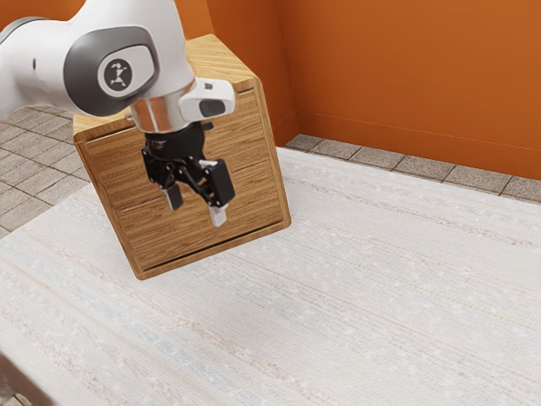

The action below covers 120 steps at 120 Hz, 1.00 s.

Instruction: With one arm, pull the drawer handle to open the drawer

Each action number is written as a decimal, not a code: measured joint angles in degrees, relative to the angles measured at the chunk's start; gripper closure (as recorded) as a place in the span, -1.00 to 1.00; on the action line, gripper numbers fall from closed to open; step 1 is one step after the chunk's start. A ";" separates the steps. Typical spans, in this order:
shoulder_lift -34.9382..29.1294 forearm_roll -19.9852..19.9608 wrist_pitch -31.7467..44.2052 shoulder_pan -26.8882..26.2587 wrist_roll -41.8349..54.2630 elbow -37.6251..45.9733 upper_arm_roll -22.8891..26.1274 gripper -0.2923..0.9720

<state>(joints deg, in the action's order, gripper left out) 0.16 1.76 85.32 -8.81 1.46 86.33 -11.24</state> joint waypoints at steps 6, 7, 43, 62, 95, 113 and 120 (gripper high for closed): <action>-0.02 0.00 0.17 0.24 0.03 0.02 0.04 -0.54; -0.02 0.00 0.20 0.27 0.04 0.01 0.03 -0.54; -2.19 0.18 -0.19 1.67 0.24 -5.39 0.23 -0.54; -2.73 0.82 -0.14 5.77 0.32 -7.78 0.69 -0.54; -1.63 4.83 3.60 8.44 8.93 -7.95 0.54 -0.54; -0.70 5.74 5.08 7.84 13.31 -7.96 0.69 -0.54; -0.55 5.89 5.57 7.47 14.74 -7.96 0.70 -0.54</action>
<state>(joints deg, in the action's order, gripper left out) -0.40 7.64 90.89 -1.34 16.20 78.37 -10.55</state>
